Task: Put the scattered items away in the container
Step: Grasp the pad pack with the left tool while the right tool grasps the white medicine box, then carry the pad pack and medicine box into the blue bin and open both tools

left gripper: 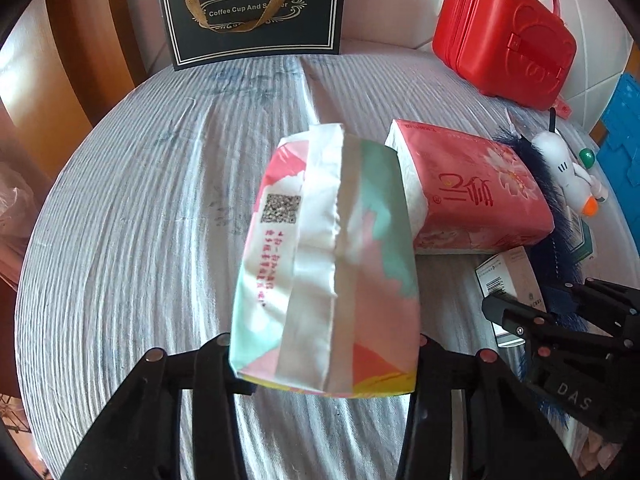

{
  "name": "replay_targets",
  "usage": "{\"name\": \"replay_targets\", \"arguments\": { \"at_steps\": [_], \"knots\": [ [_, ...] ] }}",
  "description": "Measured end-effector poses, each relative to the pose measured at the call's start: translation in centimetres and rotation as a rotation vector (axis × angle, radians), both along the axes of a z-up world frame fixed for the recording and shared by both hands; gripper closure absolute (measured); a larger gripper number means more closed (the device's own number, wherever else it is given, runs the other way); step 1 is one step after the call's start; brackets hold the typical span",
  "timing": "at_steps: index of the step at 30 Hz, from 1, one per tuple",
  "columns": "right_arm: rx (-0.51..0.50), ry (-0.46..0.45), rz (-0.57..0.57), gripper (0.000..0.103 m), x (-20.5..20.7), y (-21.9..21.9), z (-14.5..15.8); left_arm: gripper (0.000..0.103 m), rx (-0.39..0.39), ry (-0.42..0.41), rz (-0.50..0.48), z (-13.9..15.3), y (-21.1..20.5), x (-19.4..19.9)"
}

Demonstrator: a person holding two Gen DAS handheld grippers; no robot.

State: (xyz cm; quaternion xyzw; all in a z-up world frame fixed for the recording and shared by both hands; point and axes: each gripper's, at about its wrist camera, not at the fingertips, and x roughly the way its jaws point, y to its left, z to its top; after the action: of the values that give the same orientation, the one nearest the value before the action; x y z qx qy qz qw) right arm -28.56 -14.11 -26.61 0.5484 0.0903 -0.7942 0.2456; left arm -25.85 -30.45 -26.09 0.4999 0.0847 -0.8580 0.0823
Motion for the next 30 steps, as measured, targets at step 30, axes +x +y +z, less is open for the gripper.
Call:
{"name": "replay_targets", "arguments": {
  "at_steps": [30],
  "knots": [
    [-0.207,0.366,0.109,0.072,12.0,16.3,19.7,0.061,-0.074,0.341,0.079,18.8,16.3,14.2]
  ]
}}
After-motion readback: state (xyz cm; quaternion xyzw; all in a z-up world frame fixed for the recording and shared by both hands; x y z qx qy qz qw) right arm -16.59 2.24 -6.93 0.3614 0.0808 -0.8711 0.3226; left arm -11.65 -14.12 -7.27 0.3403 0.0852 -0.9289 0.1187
